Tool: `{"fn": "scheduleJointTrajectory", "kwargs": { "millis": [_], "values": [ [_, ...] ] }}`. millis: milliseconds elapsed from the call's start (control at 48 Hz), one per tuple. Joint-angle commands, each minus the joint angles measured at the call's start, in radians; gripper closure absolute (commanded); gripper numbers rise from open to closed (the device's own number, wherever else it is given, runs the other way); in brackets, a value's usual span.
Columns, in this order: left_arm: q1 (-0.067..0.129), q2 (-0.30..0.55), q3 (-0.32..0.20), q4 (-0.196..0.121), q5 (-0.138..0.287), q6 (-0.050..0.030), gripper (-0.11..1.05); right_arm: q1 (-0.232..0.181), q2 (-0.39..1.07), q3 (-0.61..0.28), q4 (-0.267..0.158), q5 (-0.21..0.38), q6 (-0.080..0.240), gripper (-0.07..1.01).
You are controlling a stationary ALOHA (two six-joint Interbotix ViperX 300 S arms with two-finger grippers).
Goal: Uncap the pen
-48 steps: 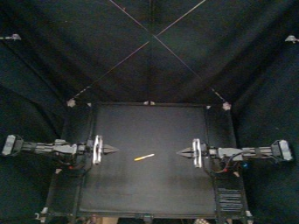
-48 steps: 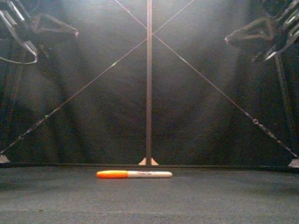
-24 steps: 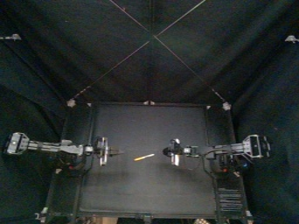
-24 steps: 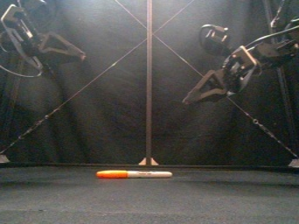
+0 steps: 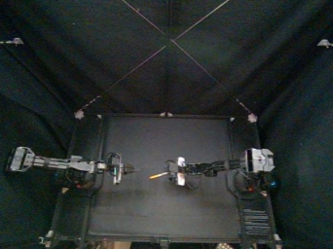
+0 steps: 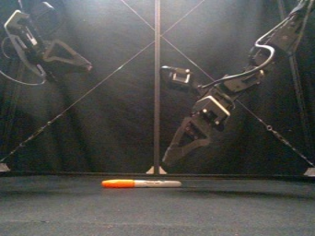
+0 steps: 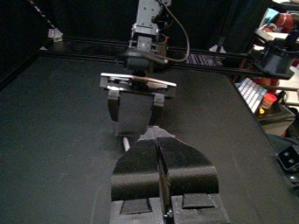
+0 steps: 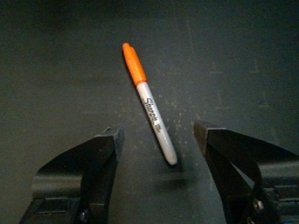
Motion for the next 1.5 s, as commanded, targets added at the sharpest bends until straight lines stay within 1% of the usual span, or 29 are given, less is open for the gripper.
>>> {"fn": "scheduleJointTrajectory", "kwargs": {
  "millis": [21,104,125,167,333,396,479,583,625,646,688,708,792,812,875,896,938,1000,1125,1208,1250,1312,1417,1500],
  "values": [
    [0.0,0.0,-0.014,-0.002,-0.009,0.0,0.95,-0.014,0.031,-0.069,-0.003,0.04,-0.003,0.0],
    [0.0,0.002,-0.009,-0.002,-0.009,0.0,0.94,-0.018,0.055,-0.092,-0.006,0.064,-0.003,0.01],
    [0.0,0.002,-0.009,-0.002,-0.009,-0.0015,0.95,-0.018,0.06,-0.095,-0.006,0.069,-0.003,0.01],
    [0.0,0.0,-0.008,-0.002,-0.009,0.0,0.94,-0.018,0.069,-0.101,-0.005,0.08,-0.003,0.01],
    [0.0,0.002,-0.002,-0.006,-0.009,0.0,0.94,-0.015,0.083,-0.101,0.002,0.101,0.0,0.02],
    [0.0,0.0,-0.003,-0.006,-0.009,0.0,0.94,-0.015,0.087,-0.1,0.006,0.11,-0.002,0.04],
    [0.0,0.002,-0.003,-0.006,-0.009,0.0,0.91,-0.012,0.097,-0.097,0.008,0.118,-0.002,0.12],
    [0.002,0.005,-0.008,-0.008,-0.009,0.0,0.81,-0.009,0.101,-0.097,0.008,0.127,-0.002,0.26],
    [0.0,0.006,-0.012,-0.006,-0.009,0.0,0.74,-0.009,0.1,-0.097,0.008,0.129,0.002,0.32],
    [0.002,0.009,-0.015,-0.006,-0.009,0.0015,0.71,-0.009,0.1,-0.097,0.006,0.13,0.003,0.35],
    [0.003,0.014,-0.025,-0.008,-0.009,0.0031,0.61,-0.009,0.095,-0.097,0.006,0.132,0.005,0.38],
    [0.005,0.018,-0.029,-0.006,-0.009,0.0046,0.58,-0.009,0.089,-0.097,0.005,0.132,0.005,0.39],
    [0.012,0.037,-0.048,-0.005,-0.009,0.0046,0.42,-0.009,0.058,-0.098,0.008,0.143,0.005,0.4],
    [0.015,0.046,-0.052,-0.005,-0.009,0.0061,0.38,-0.009,0.048,-0.1,0.008,0.146,0.005,0.4],
    [0.018,0.072,-0.064,-0.005,-0.009,0.0061,0.28,-0.008,0.015,-0.104,0.008,0.155,0.005,0.4],
    [0.02,0.087,-0.072,-0.005,-0.008,0.0077,0.22,-0.008,0.003,-0.104,0.008,0.158,0.005,0.4],
    [0.021,0.11,-0.08,-0.003,-0.002,0.0092,0.17,-0.006,-0.017,-0.106,0.006,0.163,0.005,0.4],
    [0.025,0.152,-0.095,-0.003,0.003,0.0092,0.1,0.0,-0.049,-0.106,0.008,0.17,0.005,0.4],
    [0.028,0.236,-0.13,0.002,0.014,0.0092,0.02,0.005,-0.101,-0.1,0.008,0.176,0.005,0.4],
    [0.04,0.287,-0.156,0.014,0.028,0.0092,0.02,0.009,-0.121,-0.094,0.008,0.178,0.005,0.4],
    [0.048,0.307,-0.167,0.017,0.038,0.0092,0.02,0.012,-0.133,-0.091,0.008,0.176,0.005,0.4],
    [0.054,0.341,-0.186,0.017,0.063,0.0092,0.02,0.015,-0.146,-0.087,0.008,0.176,0.005,0.4],
    [0.057,0.391,-0.216,0.018,0.104,0.0092,0.02,0.017,-0.164,-0.078,0.008,0.176,0.005,0.4],
    [0.063,0.423,-0.239,0.023,0.121,0.0092,0.02,0.018,-0.176,-0.071,0.008,0.173,0.005,0.4]
  ]
}}
